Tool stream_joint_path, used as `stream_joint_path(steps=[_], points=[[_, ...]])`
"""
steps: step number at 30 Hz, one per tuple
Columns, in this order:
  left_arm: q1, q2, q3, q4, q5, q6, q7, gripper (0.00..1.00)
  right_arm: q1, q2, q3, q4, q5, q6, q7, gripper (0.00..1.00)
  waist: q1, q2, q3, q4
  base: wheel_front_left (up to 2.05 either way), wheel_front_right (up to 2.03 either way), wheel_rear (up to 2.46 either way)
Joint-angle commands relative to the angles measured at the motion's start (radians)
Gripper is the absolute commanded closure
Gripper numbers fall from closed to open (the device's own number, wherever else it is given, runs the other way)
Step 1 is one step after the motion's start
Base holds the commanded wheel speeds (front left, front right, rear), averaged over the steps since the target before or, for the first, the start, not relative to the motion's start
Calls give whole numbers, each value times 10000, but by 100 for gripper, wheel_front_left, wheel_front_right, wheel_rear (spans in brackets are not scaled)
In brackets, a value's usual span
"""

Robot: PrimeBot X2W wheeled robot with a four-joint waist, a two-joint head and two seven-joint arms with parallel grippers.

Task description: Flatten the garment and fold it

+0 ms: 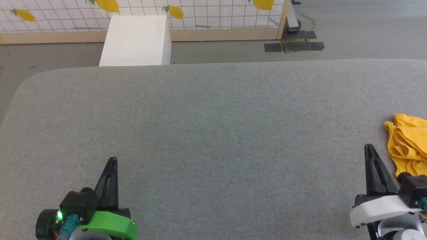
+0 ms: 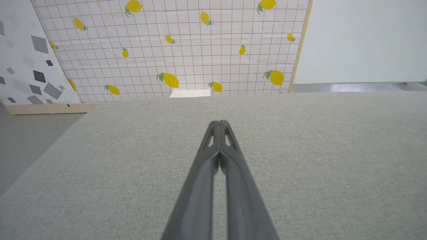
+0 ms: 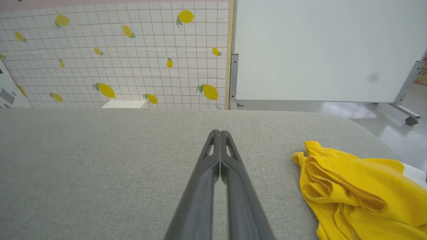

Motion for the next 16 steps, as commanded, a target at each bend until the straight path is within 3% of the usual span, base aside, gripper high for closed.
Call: stream_joint_path(steps=[1, 16], points=[[-166, -45, -4, 23, 82, 61, 53, 100, -65, 0, 71, -60, -54, -6, 47, 100, 0, 0, -20, 1, 0, 0, 0], [-277, -142, -40, 108, 258, 205, 353, 100, -89, 0, 337, -134, -107, -8, 346, 100, 0, 0, -204, 6, 0, 0, 0]])
